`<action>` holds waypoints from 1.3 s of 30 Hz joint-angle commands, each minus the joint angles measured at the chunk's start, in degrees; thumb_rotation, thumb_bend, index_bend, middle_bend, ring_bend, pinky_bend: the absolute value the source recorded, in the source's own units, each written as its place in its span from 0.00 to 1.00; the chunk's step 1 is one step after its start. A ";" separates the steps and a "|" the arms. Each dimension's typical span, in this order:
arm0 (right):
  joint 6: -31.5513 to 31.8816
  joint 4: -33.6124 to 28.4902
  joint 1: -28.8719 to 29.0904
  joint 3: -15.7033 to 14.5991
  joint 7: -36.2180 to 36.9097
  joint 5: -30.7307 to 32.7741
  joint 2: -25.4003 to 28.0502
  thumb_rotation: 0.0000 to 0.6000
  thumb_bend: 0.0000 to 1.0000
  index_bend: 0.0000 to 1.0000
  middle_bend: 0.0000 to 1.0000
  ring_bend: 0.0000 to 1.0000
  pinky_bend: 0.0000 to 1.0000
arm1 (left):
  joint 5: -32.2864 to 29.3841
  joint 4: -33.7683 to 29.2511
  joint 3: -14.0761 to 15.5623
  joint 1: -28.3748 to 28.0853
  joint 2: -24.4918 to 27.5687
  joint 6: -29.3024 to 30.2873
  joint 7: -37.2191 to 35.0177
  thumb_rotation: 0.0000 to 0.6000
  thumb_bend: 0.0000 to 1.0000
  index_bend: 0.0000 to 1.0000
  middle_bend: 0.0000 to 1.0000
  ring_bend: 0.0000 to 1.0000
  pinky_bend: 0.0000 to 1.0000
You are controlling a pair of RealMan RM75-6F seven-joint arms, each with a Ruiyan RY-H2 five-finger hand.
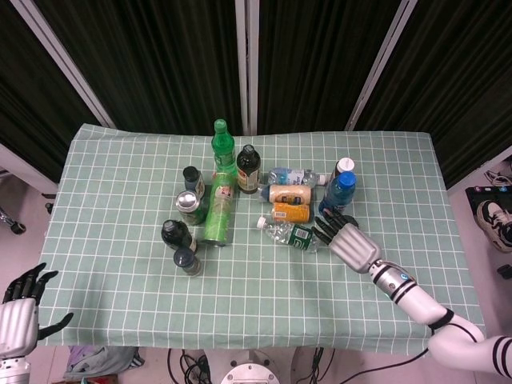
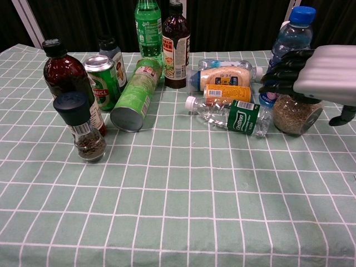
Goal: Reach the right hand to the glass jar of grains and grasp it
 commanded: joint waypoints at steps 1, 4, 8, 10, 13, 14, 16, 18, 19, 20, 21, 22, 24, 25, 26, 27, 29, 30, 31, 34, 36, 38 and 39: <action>-0.91 2.11 1.47 -0.30 -2.37 1.53 -2.14 1.00 0.00 0.00 0.00 0.00 0.00 | -0.16 0.18 -0.03 0.06 -0.06 -0.12 -0.25 1.00 0.00 0.23 0.11 0.11 0.16; -1.26 4.18 2.38 -0.97 -4.34 3.04 -3.50 1.00 0.00 0.00 0.02 0.00 0.00 | -0.40 0.40 -0.04 0.19 -0.04 -0.23 -0.54 1.00 0.00 0.23 0.11 0.11 0.16; -1.43 5.83 3.09 -2.08 -5.85 5.20 -4.35 1.00 0.00 0.00 0.09 0.00 0.00 | -0.84 0.82 -0.07 0.63 -0.07 -0.03 -1.17 1.00 0.00 0.23 0.11 0.11 0.16; -1.47 6.52 3.52 -2.68 -5.58 5.30 -4.71 1.00 0.00 0.02 0.14 0.00 0.00 | -1.12 1.01 -0.06 0.71 -0.10 -0.26 -1.42 1.00 0.00 0.23 0.11 0.11 0.16; 0.47 8.19 3.91 -3.29 -2.78 2.15 -5.92 1.00 0.07 0.24 0.30 0.13 0.11 | -1.21 1.20 -0.09 0.67 -0.16 -0.55 -1.54 1.00 0.00 0.23 0.11 0.11 0.16; 1.22 8.71 3.99 -3.51 -1.16 0.72 -6.22 1.00 0.12 0.33 0.37 0.20 0.16 | -1.18 1.21 -0.11 0.65 -0.18 -0.58 -1.57 1.00 0.00 0.23 0.11 0.11 0.16; 2.98 9.54 4.13 -3.98 3.46 -2.39 -6.61 1.00 0.21 0.49 0.48 0.31 0.27 | -1.09 1.21 -0.14 0.60 -0.14 -0.65 -1.80 1.00 0.00 0.23 0.11 0.11 0.16; 4.97 9.66 4.33 -4.43 7.75 -5.56 -6.36 1.00 0.27 0.59 0.53 0.36 0.36 | -1.13 1.21 -0.20 0.63 -0.04 -0.65 -1.88 1.00 0.00 0.23 0.11 0.11 0.16; 5.97 9.49 4.41 -4.63 9.25 -6.98 -6.07 1.00 0.30 0.62 0.54 0.38 0.39 | -1.19 1.23 -0.22 0.66 -0.01 -0.66 -1.89 1.00 0.00 0.23 0.11 0.11 0.16; 6.96 9.09 4.46 -4.83 10.47 -8.32 -5.64 1.00 0.30 0.63 0.54 0.39 0.41 | -1.27 1.21 -0.23 0.71 0.03 -0.66 -1.94 1.00 0.00 0.23 0.11 0.11 0.16; 8.08 8.50 4.49 -4.99 11.48 -9.68 -5.13 1.00 0.30 0.63 0.54 0.39 0.42 | -1.34 1.18 -0.22 0.76 0.08 -0.69 -1.99 1.00 0.00 0.23 0.11 0.11 0.16; 9.42 7.83 4.46 -5.12 12.40 -11.11 -4.67 1.00 0.30 0.63 0.54 0.39 0.43 | -1.41 1.18 -0.22 0.81 0.11 -0.71 -2.06 1.00 0.00 0.23 0.11 0.11 0.16; 12.26 5.68 4.43 -5.32 14.93 -14.04 -3.49 1.00 0.30 0.64 0.55 0.40 0.46 | -1.50 1.26 -0.21 0.91 0.17 -0.71 -2.16 1.00 0.00 0.23 0.11 0.11 0.16; 13.65 4.16 4.49 -5.30 16.90 -15.37 -2.84 1.00 0.30 0.64 0.55 0.40 0.47 | -1.52 1.30 -0.21 0.96 0.18 -0.68 -2.21 1.00 0.00 0.23 0.11 0.11 0.16; 14.49 3.04 4.63 -5.19 18.51 -16.15 -2.48 1.00 0.30 0.65 0.55 0.41 0.48 | -1.51 1.32 -0.22 0.99 0.17 -0.66 -2.24 1.00 0.00 0.23 0.11 0.11 0.16; 15.15 2.00 4.83 -4.97 20.03 -16.71 -2.24 1.00 0.30 0.65 0.56 0.41 0.48 | -1.50 1.33 -0.23 1.01 0.15 -0.63 -2.25 1.00 0.00 0.23 0.11 0.11 0.16; 16.09 0.10 5.74 -3.98 22.62 -17.72 -2.29 1.00 0.30 0.65 0.56 0.42 0.48 | -1.29 1.27 -0.26 1.00 0.12 -0.51 -2.25 1.00 0.00 0.23 0.11 0.11 0.16; 16.32 -0.45 6.24 -3.35 23.27 -17.94 -2.63 1.00 0.30 0.65 0.56 0.42 0.48 | -1.15 1.23 -0.26 1.01 0.07 -0.41 -2.25 1.00 0.00 0.23 0.11 0.11 0.16; 16.50 -0.78 6.81 -2.65 23.83 -18.12 -3.23 1.00 0.30 0.65 0.56 0.42 0.48 | -1.02 1.18 -0.24 1.06 0.06 -0.26 -2.23 1.00 0.00 0.23 0.11 0.11 0.16; 16.18 -0.68 9.00 -0.32 26.16 -17.66 -6.63 1.00 0.30 0.66 0.57 0.42 0.48 | -0.64 0.99 -0.12 1.23 0.09 0.12 -1.96 1.00 0.00 0.23 0.11 0.11 0.16; 14.96 0.24 10.97 1.17 27.79 -16.87 -9.47 1.00 0.30 0.66 0.57 0.42 0.48 | -0.56 0.74 -0.06 1.36 0.19 0.28 -1.70 1.00 0.00 0.23 0.11 0.11 0.16; 13.88 1.45 12.77 2.62 28.11 -16.05 -12.18 1.00 0.30 0.66 0.57 0.42 0.48 | -0.43 0.47 -0.04 1.49 0.34 0.54 -1.53 1.00 0.00 0.23 0.11 0.11 0.16; 13.54 1.99 13.44 3.14 28.06 -15.76 -13.25 1.00 0.30 0.66 0.57 0.42 0.48 | -0.36 0.39 -0.03 1.56 0.40 0.66 -1.45 1.00 0.00 0.23 0.11 0.11 0.16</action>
